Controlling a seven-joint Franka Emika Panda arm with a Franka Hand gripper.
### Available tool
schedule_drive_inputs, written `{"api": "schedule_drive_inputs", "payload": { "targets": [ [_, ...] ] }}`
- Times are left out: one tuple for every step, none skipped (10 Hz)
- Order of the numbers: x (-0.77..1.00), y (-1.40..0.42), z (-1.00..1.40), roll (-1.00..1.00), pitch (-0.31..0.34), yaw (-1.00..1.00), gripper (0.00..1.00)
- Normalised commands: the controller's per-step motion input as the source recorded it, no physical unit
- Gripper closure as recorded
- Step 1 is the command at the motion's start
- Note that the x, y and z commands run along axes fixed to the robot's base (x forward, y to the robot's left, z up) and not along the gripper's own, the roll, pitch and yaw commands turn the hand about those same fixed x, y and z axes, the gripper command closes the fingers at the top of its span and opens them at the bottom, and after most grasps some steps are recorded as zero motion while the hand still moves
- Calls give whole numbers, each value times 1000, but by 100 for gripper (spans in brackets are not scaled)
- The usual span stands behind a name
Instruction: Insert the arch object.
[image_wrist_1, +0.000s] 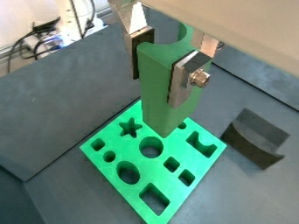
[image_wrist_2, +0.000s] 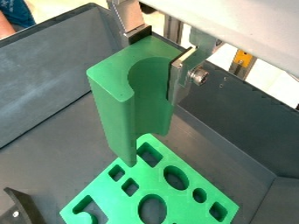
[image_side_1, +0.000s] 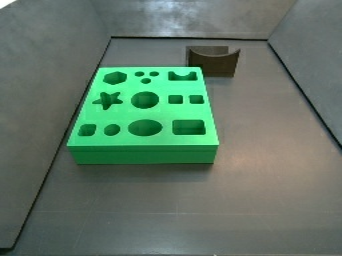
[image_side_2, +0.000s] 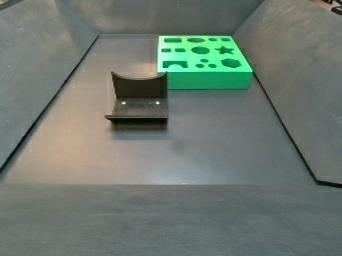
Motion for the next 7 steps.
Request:
{"api": "schedule_drive_inputs", "payload": {
  "targets": [
    [23,43,-14,27,0,-931,100],
    [134,86,0,0,-1,-914,100],
    [131,86,0,0,-4,-920,100],
    [117,80,0,0,-6,-937,100],
    [69,49,0,0,-3,-966,100],
    [6,89,-171,21,1,-917,100],
    [0,297,-309,29,69,-706,100]
  ]
}}
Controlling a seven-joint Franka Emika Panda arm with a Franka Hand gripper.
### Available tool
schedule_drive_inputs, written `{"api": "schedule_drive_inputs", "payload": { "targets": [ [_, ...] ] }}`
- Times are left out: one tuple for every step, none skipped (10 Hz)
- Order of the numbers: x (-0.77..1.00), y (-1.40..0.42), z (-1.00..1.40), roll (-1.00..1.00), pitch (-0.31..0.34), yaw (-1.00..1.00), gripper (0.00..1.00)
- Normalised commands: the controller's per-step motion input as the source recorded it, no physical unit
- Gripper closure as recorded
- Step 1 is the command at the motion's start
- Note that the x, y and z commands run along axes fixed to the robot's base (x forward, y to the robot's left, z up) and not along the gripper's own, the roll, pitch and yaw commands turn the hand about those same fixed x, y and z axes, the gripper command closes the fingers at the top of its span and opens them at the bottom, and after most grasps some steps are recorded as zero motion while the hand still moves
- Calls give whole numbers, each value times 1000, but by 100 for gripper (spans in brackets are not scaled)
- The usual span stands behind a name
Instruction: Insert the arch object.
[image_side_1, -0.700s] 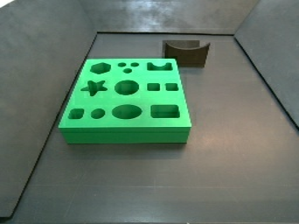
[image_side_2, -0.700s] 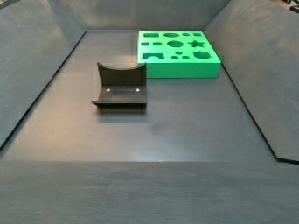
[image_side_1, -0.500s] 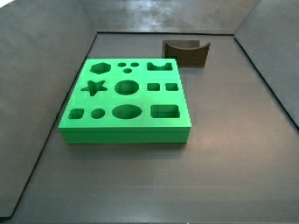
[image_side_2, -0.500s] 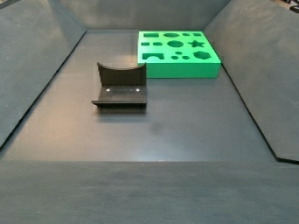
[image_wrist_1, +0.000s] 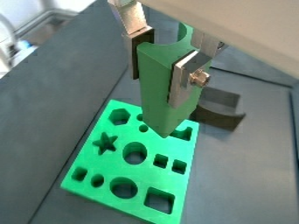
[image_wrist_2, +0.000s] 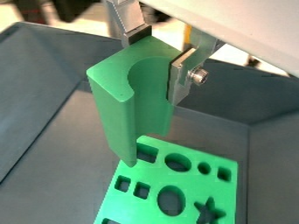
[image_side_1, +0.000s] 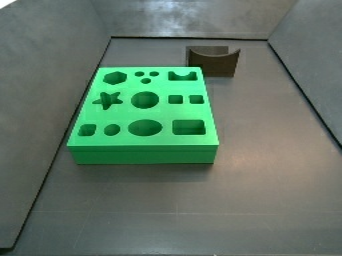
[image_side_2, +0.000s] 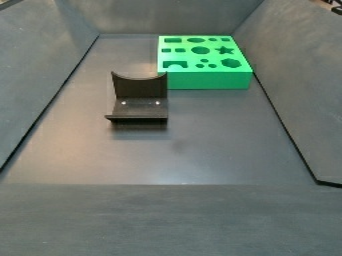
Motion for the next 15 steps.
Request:
{"api": "schedule_drive_inputs", "payload": {
  "targets": [
    [0,320,-337,26,81,-694,100],
    [0,457,-317,0,60,-566,100],
    [-71,674,-360,0,60,-329,100],
    [-260,809,-471,0,9,-151,100],
    [-371,806,-531,0,0,-140,100],
    [-520,811,-543,0,0,-106,100],
    [-580,614,-471,0,-113,-266,100],
    [-457,94,-626,-37,-117,-746,100],
    [-209,0,-660,-61,-94,-926,100],
    [-54,0,-611,-69,-163,-1000,100],
    [-54,-3,-600,-54,-183,-1000,100],
    [-69,-9,-620,-69,-161,-991,100],
    [-40,-23,-529,-99,-139,-957,100],
    [180,0,-386,-180,-114,-857,100],
    [423,140,-280,-194,-86,-714,100]
  ]
}}
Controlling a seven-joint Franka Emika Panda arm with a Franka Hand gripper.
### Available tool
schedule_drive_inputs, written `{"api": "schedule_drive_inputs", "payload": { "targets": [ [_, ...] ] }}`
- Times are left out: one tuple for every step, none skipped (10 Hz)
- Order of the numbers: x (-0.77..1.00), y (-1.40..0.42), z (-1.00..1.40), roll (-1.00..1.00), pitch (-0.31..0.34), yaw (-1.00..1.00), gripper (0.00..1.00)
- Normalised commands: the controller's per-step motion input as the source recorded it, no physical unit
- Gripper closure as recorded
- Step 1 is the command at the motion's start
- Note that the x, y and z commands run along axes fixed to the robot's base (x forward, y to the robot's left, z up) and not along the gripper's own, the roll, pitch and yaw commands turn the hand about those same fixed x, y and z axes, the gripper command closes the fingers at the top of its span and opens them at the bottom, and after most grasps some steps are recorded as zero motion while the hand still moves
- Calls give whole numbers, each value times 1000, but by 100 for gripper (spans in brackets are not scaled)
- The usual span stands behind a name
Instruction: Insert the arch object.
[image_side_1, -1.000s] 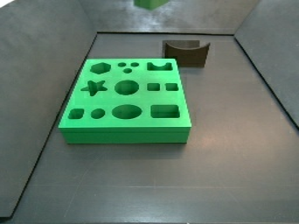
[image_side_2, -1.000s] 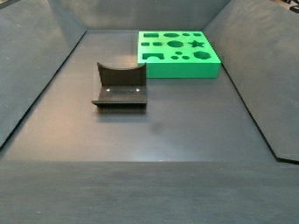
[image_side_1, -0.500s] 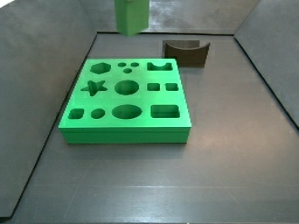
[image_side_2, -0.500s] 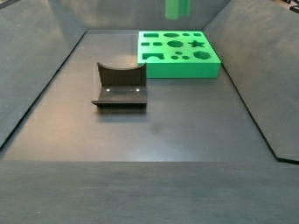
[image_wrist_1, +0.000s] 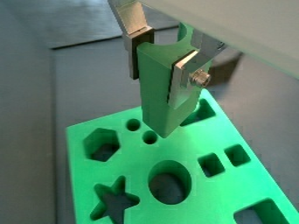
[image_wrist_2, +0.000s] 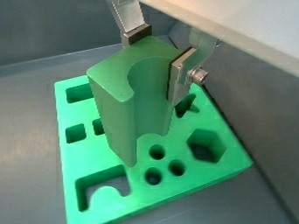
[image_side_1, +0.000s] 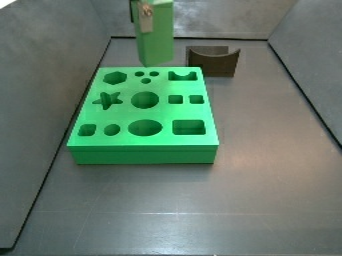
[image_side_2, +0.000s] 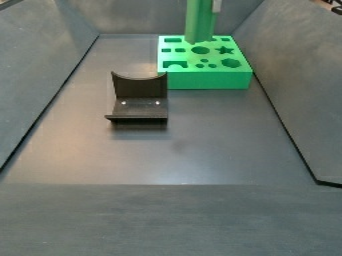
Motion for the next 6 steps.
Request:
{"api": "schedule_drive_inputs", "payload": {
  "targets": [
    [451,177,-291,-146,-60,-711,100],
    [237,109,-380,-14,-7,-900,100],
    [180,83,-374,-6,-21,-943,100],
    [183,80,-354,-13,-34,-940,100],
    [171,80,-323,-1,-37,-937,100],
    [174,100,-243,0,-31,-923,100]
  ]
}}
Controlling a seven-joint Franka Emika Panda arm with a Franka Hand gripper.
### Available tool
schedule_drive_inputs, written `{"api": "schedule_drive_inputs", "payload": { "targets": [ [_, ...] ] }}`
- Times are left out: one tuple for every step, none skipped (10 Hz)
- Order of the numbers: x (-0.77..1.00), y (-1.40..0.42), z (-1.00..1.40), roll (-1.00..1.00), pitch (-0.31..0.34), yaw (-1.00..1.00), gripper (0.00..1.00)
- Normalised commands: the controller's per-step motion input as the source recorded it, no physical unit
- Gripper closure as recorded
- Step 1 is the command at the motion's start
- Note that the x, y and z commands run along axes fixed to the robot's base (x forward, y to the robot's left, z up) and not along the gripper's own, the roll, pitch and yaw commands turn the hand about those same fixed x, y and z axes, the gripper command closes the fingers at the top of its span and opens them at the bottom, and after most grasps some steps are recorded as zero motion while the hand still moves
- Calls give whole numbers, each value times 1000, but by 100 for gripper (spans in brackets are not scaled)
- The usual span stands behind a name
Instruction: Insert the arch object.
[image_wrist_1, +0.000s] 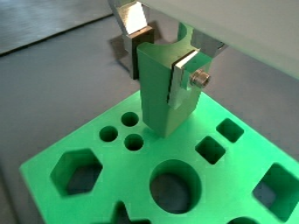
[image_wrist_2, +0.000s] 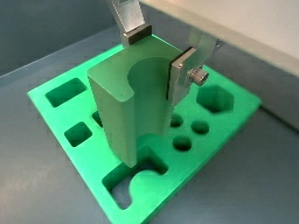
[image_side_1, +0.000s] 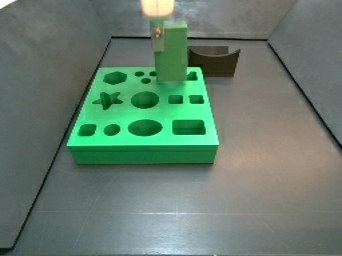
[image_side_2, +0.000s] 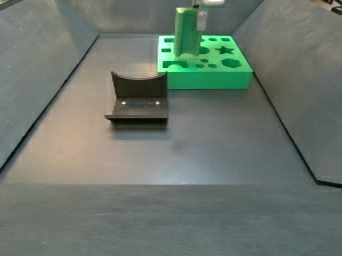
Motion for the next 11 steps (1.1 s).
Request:
{"api": "schedule_drive_inputs", "payload": {
  "targets": [
    [377,320,-77,-17,0,-654,100],
    [400,286,-131,-63,0,-131,100],
    [386,280,-186,0,7,0,100],
    [251,234,-209,70,70,34,100],
    [160,111,-240,159,73,203,100],
    [0,20,-254,201,33,186,100],
    [0,-11,-349,304,0,149,100],
    [0,-117,-537,399,0,149,100],
    [23,-163,-666,343,0,60,100],
    [117,-194,-766,291,0,0,100],
    [46,-103,-694,146,-23,-6,100]
  ]
}}
